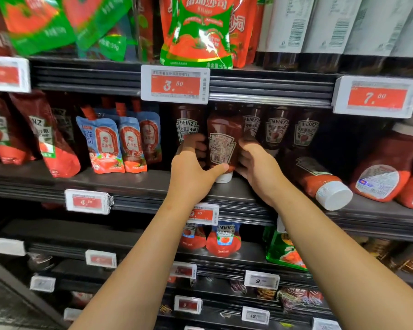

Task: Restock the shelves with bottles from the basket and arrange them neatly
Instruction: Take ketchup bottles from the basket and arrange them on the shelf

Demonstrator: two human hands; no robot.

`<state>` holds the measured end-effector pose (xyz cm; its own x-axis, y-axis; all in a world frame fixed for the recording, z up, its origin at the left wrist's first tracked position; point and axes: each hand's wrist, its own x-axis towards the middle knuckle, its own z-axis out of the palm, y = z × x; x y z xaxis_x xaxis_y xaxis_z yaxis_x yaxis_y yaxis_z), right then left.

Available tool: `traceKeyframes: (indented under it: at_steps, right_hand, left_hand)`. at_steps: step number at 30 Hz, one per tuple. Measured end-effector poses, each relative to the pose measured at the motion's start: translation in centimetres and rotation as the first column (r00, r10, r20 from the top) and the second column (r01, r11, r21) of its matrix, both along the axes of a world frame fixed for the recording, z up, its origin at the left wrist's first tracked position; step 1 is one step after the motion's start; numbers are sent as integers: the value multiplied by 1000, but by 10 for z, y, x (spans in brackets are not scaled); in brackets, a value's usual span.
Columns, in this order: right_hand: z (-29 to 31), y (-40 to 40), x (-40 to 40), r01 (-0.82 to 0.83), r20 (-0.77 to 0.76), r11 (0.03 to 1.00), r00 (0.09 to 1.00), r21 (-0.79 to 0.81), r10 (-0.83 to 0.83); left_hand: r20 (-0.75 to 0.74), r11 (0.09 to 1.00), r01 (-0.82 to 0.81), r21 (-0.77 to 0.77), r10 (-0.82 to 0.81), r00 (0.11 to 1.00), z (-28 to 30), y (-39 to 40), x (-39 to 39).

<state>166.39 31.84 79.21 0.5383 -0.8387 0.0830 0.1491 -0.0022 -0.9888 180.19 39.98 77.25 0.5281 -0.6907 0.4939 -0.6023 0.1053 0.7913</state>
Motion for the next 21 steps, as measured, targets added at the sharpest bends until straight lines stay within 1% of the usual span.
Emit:
traceKeyframes:
  at_steps: [2, 4, 8, 12, 14, 16, 18, 21]
  right_hand:
    - [-6, 2, 1, -14, 64, 998, 998, 57, 10]
    - [-10, 4, 0, -11, 72, 999, 997, 43, 8]
    - [-12, 13, -5, 24, -57, 999, 998, -38, -26]
    - [-17, 18, -9, 80, -138, 994, 986, -72, -90]
    - [-14, 18, -10, 84, -139, 992, 986, -95, -96]
    - [-7, 15, -11, 85, -131, 993, 987, -81, -95]
    - [2, 10, -12, 126, -148, 989, 980, -72, -135]
    - [10, 2, -8, 158, -135, 987, 978, -35, -161]
  left_hand:
    - [17, 1000, 3, -10, -3, 1000, -1, 0, -1]
    - [15, 999, 33, -7, -32, 999, -2, 0, 0]
    - [-11, 995, 103, 18, -103, 995, -3, -2, 1]
    - [45, 991, 54, 126, -60, 997, -4, -4, -1]
    - [59, 988, 35, 150, -44, 997, -2, -5, -2]
    - [79, 990, 36, 139, -47, 996, -1, -5, -3]
    - [103, 989, 32, 143, -47, 994, 2, -5, -5]
    - [70, 980, 56, 193, -70, 995, 2, -6, -2]
